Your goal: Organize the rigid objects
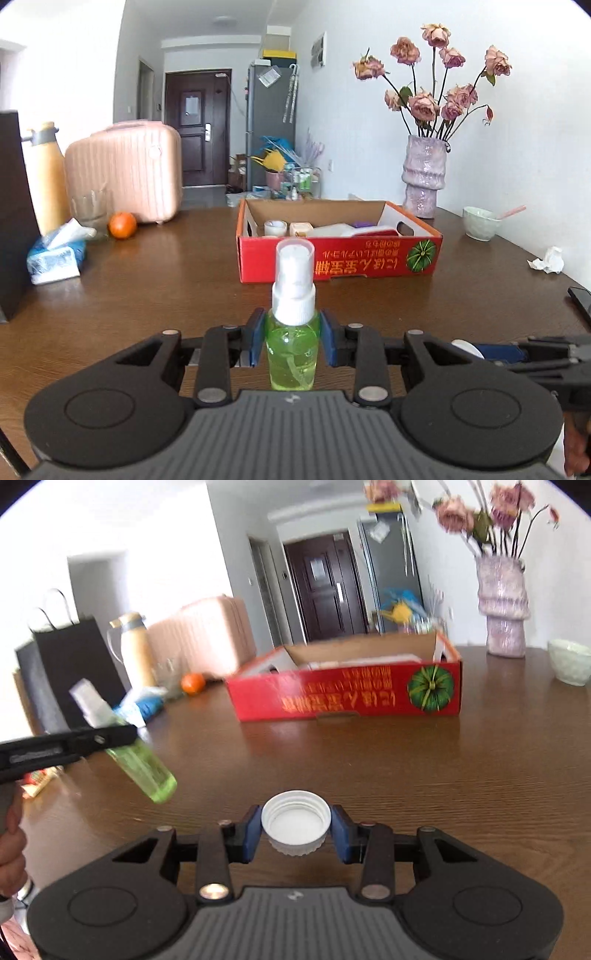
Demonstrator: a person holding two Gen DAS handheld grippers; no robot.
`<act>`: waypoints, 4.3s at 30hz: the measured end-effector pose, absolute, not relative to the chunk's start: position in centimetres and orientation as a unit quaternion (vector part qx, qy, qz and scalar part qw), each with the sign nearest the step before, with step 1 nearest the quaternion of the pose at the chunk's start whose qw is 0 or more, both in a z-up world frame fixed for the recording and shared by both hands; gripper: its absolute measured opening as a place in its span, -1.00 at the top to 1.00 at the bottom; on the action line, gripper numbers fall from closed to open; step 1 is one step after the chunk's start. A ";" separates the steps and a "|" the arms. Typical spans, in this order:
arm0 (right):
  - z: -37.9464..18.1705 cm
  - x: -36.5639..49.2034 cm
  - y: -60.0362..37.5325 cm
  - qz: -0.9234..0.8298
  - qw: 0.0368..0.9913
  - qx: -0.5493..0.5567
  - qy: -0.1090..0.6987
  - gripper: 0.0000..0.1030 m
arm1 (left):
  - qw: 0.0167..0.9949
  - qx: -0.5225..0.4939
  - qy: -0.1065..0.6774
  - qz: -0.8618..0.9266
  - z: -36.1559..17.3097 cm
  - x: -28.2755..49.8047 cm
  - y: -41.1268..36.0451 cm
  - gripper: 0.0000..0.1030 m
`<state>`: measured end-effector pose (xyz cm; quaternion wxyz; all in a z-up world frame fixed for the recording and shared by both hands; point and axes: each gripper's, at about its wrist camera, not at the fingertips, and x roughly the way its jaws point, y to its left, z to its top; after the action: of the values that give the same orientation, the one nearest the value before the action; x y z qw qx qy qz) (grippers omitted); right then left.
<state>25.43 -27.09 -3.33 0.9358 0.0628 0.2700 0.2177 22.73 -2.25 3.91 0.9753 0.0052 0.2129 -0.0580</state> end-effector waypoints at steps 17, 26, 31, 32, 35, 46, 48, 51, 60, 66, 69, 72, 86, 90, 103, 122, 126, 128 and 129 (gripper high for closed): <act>-1.1 16.8 -33.6 0.168 0.958 0.132 0.192 0.24 | 0.983 0.038 0.167 -0.062 6.6 19.5 -5.0 0.39; 2.1 24.4 -34.4 0.172 0.959 0.113 0.197 0.24 | 0.977 0.093 0.180 -0.068 8.4 30.0 -4.5 0.39; 5.0 31.8 -34.5 0.179 0.959 0.107 0.190 0.24 | 0.963 0.188 0.179 -0.073 9.1 37.3 -4.9 0.39; 5.4 33.5 -34.5 0.182 0.957 0.113 0.195 0.24 | 0.959 0.193 0.191 -0.076 9.1 39.0 -4.8 0.39; 6.0 38.8 -34.4 0.186 0.949 0.133 0.215 0.24 | 0.949 0.196 0.226 -0.097 8.7 44.0 -4.7 0.39; 0.1 56.0 -30.5 0.112 0.928 0.014 0.355 0.21 | 0.912 0.210 0.323 -0.143 1.2 58.1 -6.7 -0.32; -0.3 56.9 -30.3 0.112 0.932 0.011 0.345 -0.15 | 0.920 0.175 0.319 -0.142 0.6 58.6 -6.2 -0.89; -0.7 57.6 -30.1 0.129 0.941 0.019 0.313 -0.56 | 0.926 0.136 0.318 -0.152 -0.2 59.0 -5.3 -0.69; -1.7 57.2 -28.7 0.116 0.961 -0.022 0.249 -0.54 | 0.948 0.102 0.277 -0.116 0.4 56.6 -4.2 -0.78; -1.7 56.2 -28.7 0.112 0.959 -0.011 0.260 -0.56 | 0.956 0.111 0.248 -0.110 1.5 52.7 -3.9 -0.91; -0.9 54.4 -28.9 0.109 0.961 0.000 0.255 -0.58 | 0.961 0.101 0.238 -0.100 2.5 50.3 -3.4 -0.91; 0.2 51.2 -29.0 0.105 0.963 0.015 0.246 -0.58 | 0.970 0.090 0.211 -0.085 3.9 47.2 -3.1 -0.92; 4.7 29.2 -29.4 0.122 0.984 -0.008 0.129 -0.79 | 0.994 0.044 0.095 0.011 7.1 23.6 -0.7 -1.00; 3.4 23.5 -28.7 0.144 0.983 -0.011 0.115 -0.80 | 0.996 0.038 0.075 0.020 6.6 17.3 -0.6 -1.00; -1.3 4.6 -26.4 0.090 0.992 0.024 0.088 -1.00 | 0.997 0.000 0.078 0.030 3.0 0.1 0.5 -1.00; -1.6 -0.4 -25.2 0.129 0.984 0.003 0.124 -1.00 | 0.996 -0.014 0.090 0.023 2.9 -1.7 1.0 -1.00; -1.5 -0.2 -25.1 0.132 0.983 -0.002 0.126 -1.00 | 0.996 -0.011 0.090 0.023 2.8 -1.6 0.8 -1.00; -1.5 -0.3 -24.8 0.135 0.983 -0.007 0.125 -1.00 | 0.996 -0.010 0.085 0.023 3.0 -1.8 0.8 -1.00; -1.5 -0.4 -24.7 0.136 0.983 -0.009 0.124 -1.00 | 0.996 -0.008 0.082 0.023 3.0 -1.9 0.7 -1.00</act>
<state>-0.36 -24.69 -1.53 0.9829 -0.0094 0.1236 0.1365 -1.88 0.74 3.00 0.9964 -0.0083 0.0816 0.0232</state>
